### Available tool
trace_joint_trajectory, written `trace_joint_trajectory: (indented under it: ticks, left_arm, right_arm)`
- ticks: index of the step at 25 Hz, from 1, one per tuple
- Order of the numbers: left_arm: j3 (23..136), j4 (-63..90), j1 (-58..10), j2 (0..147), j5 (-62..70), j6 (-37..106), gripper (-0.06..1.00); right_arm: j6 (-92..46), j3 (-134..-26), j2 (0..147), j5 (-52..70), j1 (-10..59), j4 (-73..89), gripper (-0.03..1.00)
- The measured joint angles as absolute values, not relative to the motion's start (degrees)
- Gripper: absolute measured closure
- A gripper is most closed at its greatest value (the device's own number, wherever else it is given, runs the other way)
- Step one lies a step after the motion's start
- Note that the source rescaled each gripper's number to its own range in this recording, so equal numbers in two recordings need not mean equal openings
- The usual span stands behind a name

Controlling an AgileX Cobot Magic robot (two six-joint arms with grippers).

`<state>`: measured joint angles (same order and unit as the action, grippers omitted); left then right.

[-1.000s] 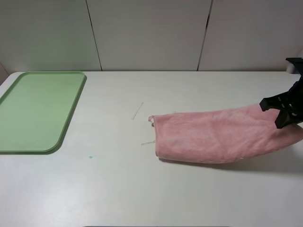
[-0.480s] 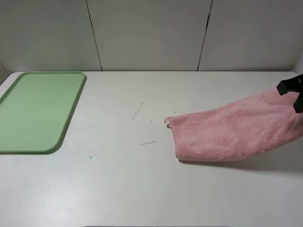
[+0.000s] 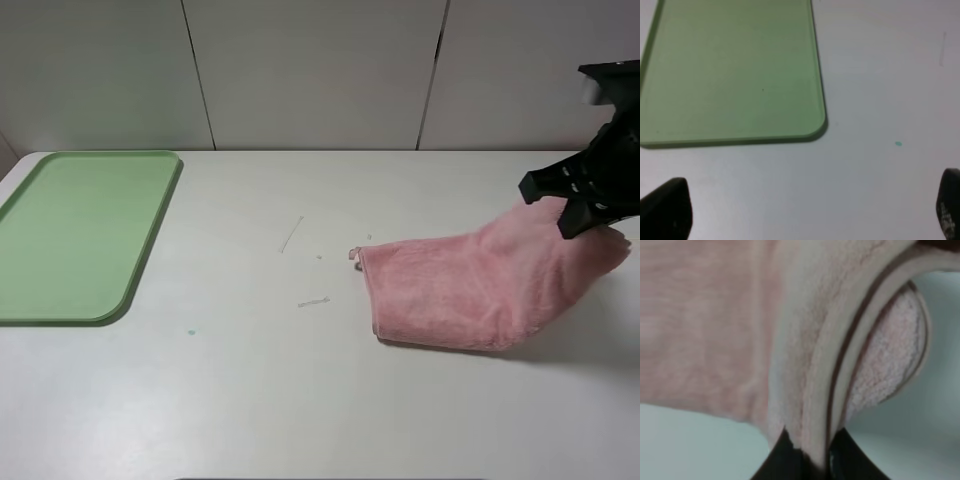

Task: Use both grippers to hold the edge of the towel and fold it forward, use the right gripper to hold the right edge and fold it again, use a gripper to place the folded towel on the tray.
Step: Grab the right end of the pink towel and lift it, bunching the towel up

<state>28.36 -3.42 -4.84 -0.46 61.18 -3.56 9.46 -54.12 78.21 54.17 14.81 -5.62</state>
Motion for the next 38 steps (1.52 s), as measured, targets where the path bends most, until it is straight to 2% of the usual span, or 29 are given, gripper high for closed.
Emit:
trace_joint_trajectory:
  ticks: [5, 12, 26, 33, 34, 35, 37, 38]
  left_arm:
    - [28.4, -3.4, -4.8, -0.5, 61.2, -3.6, -0.04]
    - [28.4, -3.4, -4.8, -0.5, 61.2, -3.6, -0.04]
    - [28.4, -3.4, -4.8, -0.5, 61.2, -3.6, -0.04]
    - [28.4, -3.4, -4.8, -0.5, 61.2, -3.6, -0.04]
    - [28.4, -3.4, -4.8, -0.5, 61.2, -3.6, -0.04]
    - [28.4, -3.4, -4.8, -0.5, 61.2, -3.6, -0.04]
    - [28.4, -3.4, -4.8, -0.5, 61.2, -3.6, -0.04]
    - [28.4, -3.4, -4.8, -0.5, 61.2, -3.6, -0.04]
  right_arm:
    - [15.1, -54.1, 78.2, 51.9, 22.8, -5.6, 0.95]
    - [21.5, -54.1, 78.3, 47.4, 30.3, -5.6, 0.95]
    - [25.3, -54.1, 87.1, 39.1, 37.8, -5.5, 0.95]
    - [25.1, -54.1, 89.5, 32.2, 38.5, -3.4, 0.94]
    - [24.5, -54.1, 89.5, 31.7, 38.5, -3.2, 0.9]
    - [23.5, -54.1, 89.5, 31.5, 38.5, -3.1, 0.81]
    - [21.0, -54.1, 89.5, 31.0, 38.5, -2.7, 0.47]
    - [19.9, -54.1, 89.5, 30.6, 38.5, -2.5, 0.26]
